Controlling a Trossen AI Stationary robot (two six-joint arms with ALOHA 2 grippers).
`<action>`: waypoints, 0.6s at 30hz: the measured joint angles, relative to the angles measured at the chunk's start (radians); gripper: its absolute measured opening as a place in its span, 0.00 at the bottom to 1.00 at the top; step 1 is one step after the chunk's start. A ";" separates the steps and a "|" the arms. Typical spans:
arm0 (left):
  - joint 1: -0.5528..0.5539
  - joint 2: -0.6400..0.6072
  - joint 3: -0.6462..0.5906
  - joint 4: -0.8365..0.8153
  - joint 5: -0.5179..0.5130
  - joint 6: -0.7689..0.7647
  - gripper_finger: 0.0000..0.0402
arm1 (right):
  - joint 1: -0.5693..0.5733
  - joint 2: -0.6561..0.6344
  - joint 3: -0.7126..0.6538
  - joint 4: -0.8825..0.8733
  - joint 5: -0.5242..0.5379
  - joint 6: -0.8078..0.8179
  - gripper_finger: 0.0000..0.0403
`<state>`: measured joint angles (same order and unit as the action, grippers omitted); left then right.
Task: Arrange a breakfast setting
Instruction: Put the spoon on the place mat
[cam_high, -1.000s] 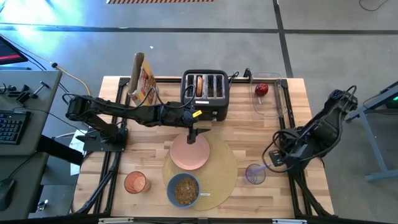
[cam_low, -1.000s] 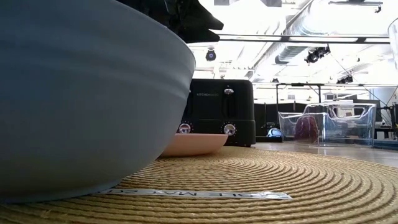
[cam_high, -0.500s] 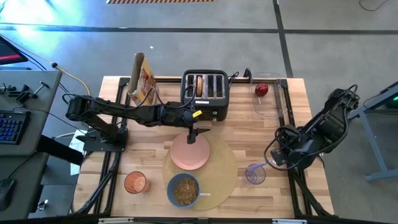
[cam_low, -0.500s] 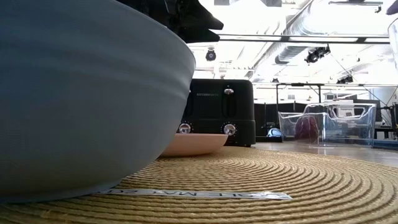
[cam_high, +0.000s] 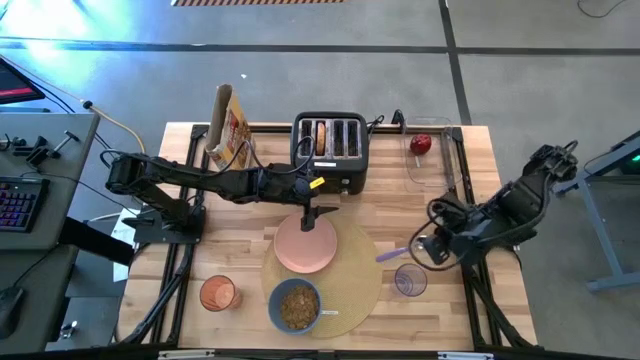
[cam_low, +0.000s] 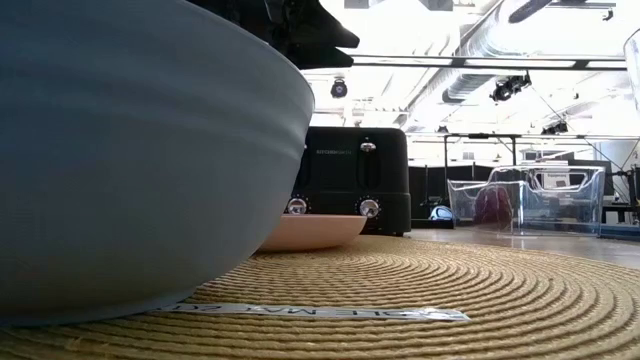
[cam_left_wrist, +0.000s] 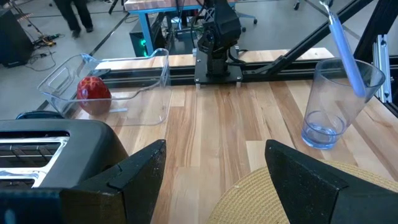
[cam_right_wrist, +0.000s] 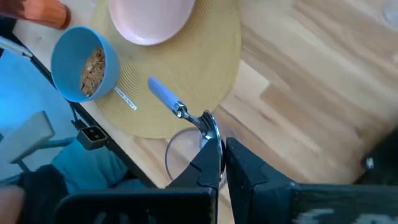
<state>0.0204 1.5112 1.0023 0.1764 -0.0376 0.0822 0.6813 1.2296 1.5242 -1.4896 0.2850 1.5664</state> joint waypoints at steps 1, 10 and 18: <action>0.000 0.000 0.000 0.000 0.000 0.000 0.66 | -0.018 0.004 0.000 0.012 -0.002 -0.040 0.00; 0.000 0.000 0.000 0.001 0.000 0.000 0.66 | -0.189 0.042 0.000 0.156 -0.095 -0.403 0.00; 0.000 0.000 0.000 0.001 0.000 0.000 0.66 | -0.374 0.071 0.000 0.205 -0.241 -0.684 0.00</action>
<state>0.0204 1.5112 1.0023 0.1770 -0.0376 0.0821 0.3069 1.3006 1.5238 -1.2847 0.0443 0.8827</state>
